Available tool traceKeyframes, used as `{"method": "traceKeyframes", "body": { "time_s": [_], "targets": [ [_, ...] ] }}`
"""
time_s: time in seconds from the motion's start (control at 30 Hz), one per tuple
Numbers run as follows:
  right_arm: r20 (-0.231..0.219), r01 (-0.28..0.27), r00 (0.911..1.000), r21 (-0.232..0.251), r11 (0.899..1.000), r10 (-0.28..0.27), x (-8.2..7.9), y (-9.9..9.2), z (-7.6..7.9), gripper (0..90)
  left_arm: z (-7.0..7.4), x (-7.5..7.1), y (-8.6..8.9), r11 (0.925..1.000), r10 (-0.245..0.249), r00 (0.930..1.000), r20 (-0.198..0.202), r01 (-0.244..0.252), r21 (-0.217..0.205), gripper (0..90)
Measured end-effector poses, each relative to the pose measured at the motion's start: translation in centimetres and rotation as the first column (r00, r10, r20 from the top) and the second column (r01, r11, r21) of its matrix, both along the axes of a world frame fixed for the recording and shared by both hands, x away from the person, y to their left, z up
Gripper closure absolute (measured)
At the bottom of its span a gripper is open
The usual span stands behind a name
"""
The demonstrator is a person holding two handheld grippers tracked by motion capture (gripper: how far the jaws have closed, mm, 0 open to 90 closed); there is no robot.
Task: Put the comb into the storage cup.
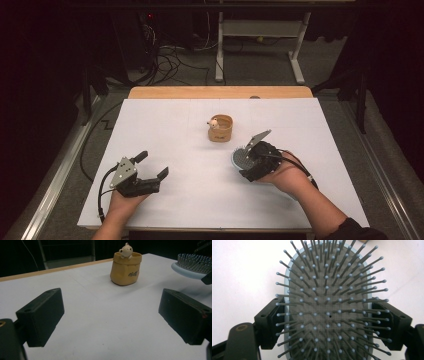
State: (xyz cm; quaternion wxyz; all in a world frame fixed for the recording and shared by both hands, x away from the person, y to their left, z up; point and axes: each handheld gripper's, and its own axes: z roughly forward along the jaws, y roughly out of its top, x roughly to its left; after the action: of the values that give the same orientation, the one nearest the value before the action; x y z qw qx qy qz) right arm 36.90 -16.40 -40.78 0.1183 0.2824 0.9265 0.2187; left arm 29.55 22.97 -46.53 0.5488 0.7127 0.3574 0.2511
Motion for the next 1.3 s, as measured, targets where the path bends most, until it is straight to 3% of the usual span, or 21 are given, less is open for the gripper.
{"method": "traceKeyframes", "body": {
  "time_s": [0.27, 0.63, 0.93, 1.0, 1.17, 1.3],
  "targets": [
    [-0.008, 0.031, 0.9995, -0.003, 1.0, -0.031, -0.4, -1.8, -0.1, 20.6, 0.0, 0.0, 0.0, 1.0, -0.003, 1.0, -0.004, 0.003, 0.0, 7.1],
    [-0.023, 0.04, 0.9989, 0.004, 0.999, -0.04, -0.6, -2.5, -0.2, 20.7, 0.0, 0.0, 0.0, 1.0, -0.005, 1.0, -0.005, 0.005, 0.001, 7.1],
    [0.066, 0.06, 0.9956, 0.091, 0.994, -0.066, -0.9, -2.4, 0.7, 20.7, 0.0, 0.0, 0.0, 1.0, -0.007, 1.0, -0.004, 0.007, -0.001, 7.1],
    [0.069, 0.059, 0.9954, 0.1, 0.993, -0.066, -0.9, -2.4, 0.7, 20.7, 0.0, 0.0, 0.0, 1.0, -0.007, 1.0, -0.004, 0.007, 0.0, 7.1],
    [0.119, 0.06, 0.9898, 0.155, 0.986, -0.079, -1.1, -2.1, 0.9, 20.6, 0.0, 0.0, 0.0, 1.0, -0.004, 1.0, -0.006, 0.004, 0.0, 7.1],
    [0.129, 0.064, 0.9875, 0.191, 0.979, -0.09, -1.1, -2.0, 1.1, 20.6, 0.0, 0.0, 0.0, 1.0, -0.001, 1.0, -0.007, 0.001, 0.001, 7.1]
  ]
}}
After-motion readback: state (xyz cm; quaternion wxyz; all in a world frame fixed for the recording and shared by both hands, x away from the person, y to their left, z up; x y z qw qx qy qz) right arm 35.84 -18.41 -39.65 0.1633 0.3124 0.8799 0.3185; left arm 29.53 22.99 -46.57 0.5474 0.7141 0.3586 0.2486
